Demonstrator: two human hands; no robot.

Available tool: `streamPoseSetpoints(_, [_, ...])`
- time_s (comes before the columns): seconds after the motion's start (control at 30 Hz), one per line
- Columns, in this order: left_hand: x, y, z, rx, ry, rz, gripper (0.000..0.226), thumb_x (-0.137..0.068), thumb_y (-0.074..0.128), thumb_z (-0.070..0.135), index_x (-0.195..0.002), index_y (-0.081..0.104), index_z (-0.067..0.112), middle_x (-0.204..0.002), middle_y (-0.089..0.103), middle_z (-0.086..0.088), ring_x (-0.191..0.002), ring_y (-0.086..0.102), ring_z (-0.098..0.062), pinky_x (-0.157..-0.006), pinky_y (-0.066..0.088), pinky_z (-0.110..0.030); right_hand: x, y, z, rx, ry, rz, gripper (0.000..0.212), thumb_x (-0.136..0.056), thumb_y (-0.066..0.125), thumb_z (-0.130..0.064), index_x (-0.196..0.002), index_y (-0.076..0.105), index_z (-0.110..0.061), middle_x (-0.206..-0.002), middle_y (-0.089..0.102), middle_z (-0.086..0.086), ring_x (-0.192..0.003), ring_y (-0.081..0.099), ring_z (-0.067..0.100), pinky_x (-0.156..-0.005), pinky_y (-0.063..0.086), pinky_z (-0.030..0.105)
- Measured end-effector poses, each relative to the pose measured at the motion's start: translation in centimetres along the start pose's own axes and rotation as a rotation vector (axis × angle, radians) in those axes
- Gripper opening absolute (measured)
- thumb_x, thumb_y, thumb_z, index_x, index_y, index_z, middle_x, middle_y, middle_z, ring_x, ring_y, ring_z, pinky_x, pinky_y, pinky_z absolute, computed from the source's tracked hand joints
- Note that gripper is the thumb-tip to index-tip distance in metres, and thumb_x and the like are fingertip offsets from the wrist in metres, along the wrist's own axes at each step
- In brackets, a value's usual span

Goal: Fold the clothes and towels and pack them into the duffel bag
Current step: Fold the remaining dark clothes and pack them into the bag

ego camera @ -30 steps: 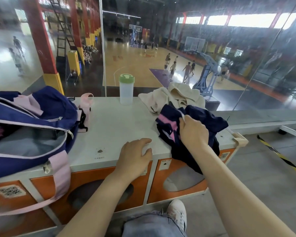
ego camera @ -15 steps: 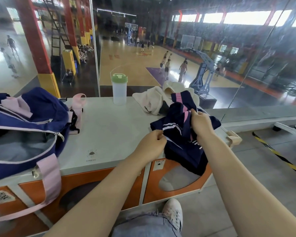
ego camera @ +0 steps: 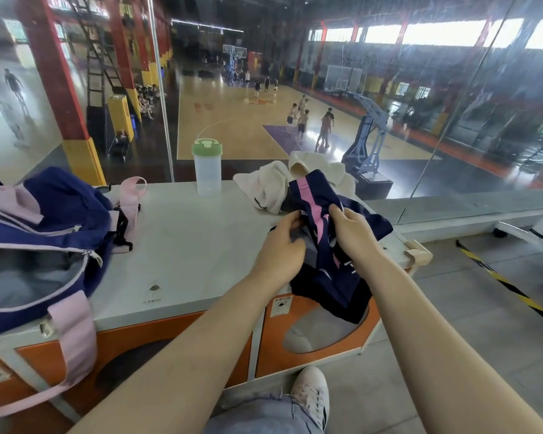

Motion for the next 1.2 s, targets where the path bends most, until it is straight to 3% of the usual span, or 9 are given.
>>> streamPoseSetpoints(0.1, [-0.5, 0.3, 0.4, -0.055, 0.035, -0.021, 0.047, -0.081, 0.041, 0.021, -0.122, 0.052, 0.043, -0.115, 0.064, 0.012, -0.108, 0.06, -0.014, -0.097, 0.049, -0.041, 0.2, 0.0, 0.1, -0.045, 0.01, -0.008, 0.038, -0.096, 0.043, -0.042, -0.079, 0.059, -0.012, -0.07, 0.062, 0.004, -0.071, 0.058, 0.02, -0.072, 0.043, 0.035])
streamPoseSetpoints(0.3, [-1.9, 0.2, 1.0, -0.237, 0.119, 0.01, 0.027, -0.079, 0.042, 0.031, -0.099, 0.06, 0.031, -0.105, 0.059, 0.007, -0.097, 0.059, -0.018, -0.083, 0.054, -0.046, 1.1, 0.9, -0.7, -0.11, -0.043, -0.143, 0.038, -0.087, 0.06, -0.053, -0.085, 0.068, -0.016, -0.074, 0.071, 0.0, -0.07, 0.067, 0.015, -0.066, 0.051, 0.026])
streamPoseSetpoints(0.43, [-2.1, 0.3, 1.5, -0.287, 0.112, -0.059, 0.031, -0.073, 0.039, 0.022, -0.096, 0.06, 0.022, -0.107, 0.061, -0.001, -0.101, 0.056, -0.028, -0.089, 0.048, -0.053, 0.3, 0.3, -1.1, -0.015, -0.128, -0.086, 0.015, -0.079, 0.071, -0.027, -0.086, 0.067, -0.014, -0.075, 0.07, 0.006, -0.07, 0.065, 0.019, -0.065, 0.051, 0.033])
streamPoseSetpoints(0.5, [-1.8, 0.5, 1.8, -0.165, 0.098, -0.123, 0.038, -0.07, 0.035, 0.007, -0.096, 0.061, 0.018, -0.1, 0.065, -0.006, -0.097, 0.059, -0.029, -0.091, 0.048, -0.052, 0.0, -0.2, -0.9, 0.038, -0.127, -0.033, 0.006, -0.076, 0.068, -0.015, -0.079, 0.064, -0.012, -0.072, 0.066, 0.011, -0.067, 0.062, 0.021, -0.064, 0.05, 0.036])
streamPoseSetpoints(0.6, [-1.4, 1.1, 1.5, 0.069, 0.014, -0.215, 0.065, -0.082, 0.031, -0.011, -0.134, 0.052, 0.022, -0.135, 0.057, 0.0, -0.126, 0.051, -0.017, -0.105, 0.041, -0.032, -0.3, -0.8, -0.5, 0.008, -0.079, 0.017, 0.006, -0.077, 0.064, -0.01, -0.074, 0.06, -0.013, -0.067, 0.061, 0.01, -0.065, 0.059, 0.022, -0.061, 0.047, 0.035])
streamPoseSetpoints(0.7, [-1.1, 1.5, 0.2, 0.339, -0.116, -0.199, 0.062, -0.093, 0.035, -0.011, -0.149, 0.03, 0.014, -0.148, 0.041, -0.006, -0.132, 0.045, -0.023, -0.104, 0.042, -0.029, -0.5, -1.8, 0.6, -0.275, 0.064, 0.055, 0.007, -0.078, 0.066, -0.006, -0.077, 0.062, -0.011, -0.073, 0.062, 0.013, -0.07, 0.058, 0.022, -0.066, 0.048, 0.035])
streamPoseSetpoints(0.9, [-1.0, 2.8, -1.6, 0.725, -0.317, -0.17, 0.046, -0.102, 0.043, 0.028, -0.145, 0.037, 0.013, -0.149, 0.041, -0.012, -0.134, 0.044, -0.026, -0.108, 0.039, -0.034, 0.5, -2.3, -0.4, -0.581, 0.158, 0.028, 0.006, -0.083, 0.066, -0.002, -0.089, 0.067, -0.005, -0.07, 0.069, 0.01, -0.06, 0.065, 0.02, -0.06, 0.054, 0.028])
streamPoseSetpoints(1.07, [-0.4, 2.7, 0.1, 0.907, -0.306, -0.176, 0.064, -0.093, 0.036, 0.067, -0.127, 0.061, 0.019, -0.112, 0.071, -0.007, -0.102, 0.067, -0.023, -0.093, 0.051, -0.042, 2.3, 0.9, -3.5, -0.134, -0.023, -0.09, 0.017, -0.078, 0.069, -0.02, -0.093, 0.068, -0.013, -0.085, 0.073, 0.012, -0.082, 0.069, 0.029, -0.078, 0.055, 0.041])
streamPoseSetpoints(1.2, [0.8, 1.2, 0.4, 1.044, -0.323, -0.072, 0.056, -0.09, 0.045, 0.065, -0.114, 0.066, 0.018, -0.106, 0.072, -0.009, -0.1, 0.066, -0.022, -0.09, 0.051, -0.039, 5.2, 4.7, -6.1, 0.002, -0.177, -0.23, 0.022, -0.091, 0.058, -0.044, -0.097, 0.067, -0.025, -0.088, 0.072, -0.001, -0.087, 0.068, 0.016, -0.089, 0.054, 0.037])
Point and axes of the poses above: each hand's wrist, its own x-axis away from the middle knuckle, its own y-axis out of the palm, z = x × y, the point moved 10 cm from there along -x, towards the middle knuckle
